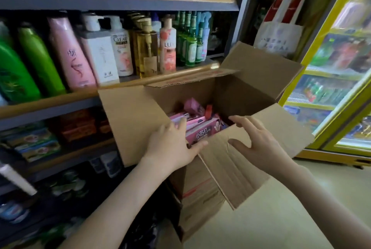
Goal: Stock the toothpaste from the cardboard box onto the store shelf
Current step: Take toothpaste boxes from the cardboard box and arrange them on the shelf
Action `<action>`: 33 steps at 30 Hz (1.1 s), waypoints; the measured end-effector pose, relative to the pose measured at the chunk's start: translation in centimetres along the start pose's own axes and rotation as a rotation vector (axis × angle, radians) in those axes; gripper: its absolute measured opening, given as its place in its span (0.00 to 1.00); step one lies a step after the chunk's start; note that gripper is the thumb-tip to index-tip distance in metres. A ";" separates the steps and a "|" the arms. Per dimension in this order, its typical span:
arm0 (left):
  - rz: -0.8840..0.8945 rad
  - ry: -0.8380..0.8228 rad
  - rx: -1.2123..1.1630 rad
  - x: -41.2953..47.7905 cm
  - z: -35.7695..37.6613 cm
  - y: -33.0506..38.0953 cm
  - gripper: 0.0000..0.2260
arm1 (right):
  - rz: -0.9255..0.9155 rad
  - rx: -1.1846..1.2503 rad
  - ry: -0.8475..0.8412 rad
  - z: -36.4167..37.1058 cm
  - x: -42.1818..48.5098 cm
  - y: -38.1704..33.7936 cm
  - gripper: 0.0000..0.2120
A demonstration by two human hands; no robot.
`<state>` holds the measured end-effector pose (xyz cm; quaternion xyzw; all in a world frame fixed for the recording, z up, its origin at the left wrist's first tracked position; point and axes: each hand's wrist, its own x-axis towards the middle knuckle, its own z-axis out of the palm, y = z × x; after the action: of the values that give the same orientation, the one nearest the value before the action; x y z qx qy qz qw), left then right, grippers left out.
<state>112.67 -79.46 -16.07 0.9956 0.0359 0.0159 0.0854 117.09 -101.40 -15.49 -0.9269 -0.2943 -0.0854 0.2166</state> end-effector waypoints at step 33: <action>0.074 -0.241 0.185 18.9 3.1 7.9 0.33 | -0.464 -0.290 -1.384 5.6 22.3 17.8 0.26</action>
<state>132.22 -86.32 -17.31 0.9945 -0.0100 -0.1039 -0.0037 145.76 -100.59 -20.37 -0.7022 -0.5372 0.4365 -0.1666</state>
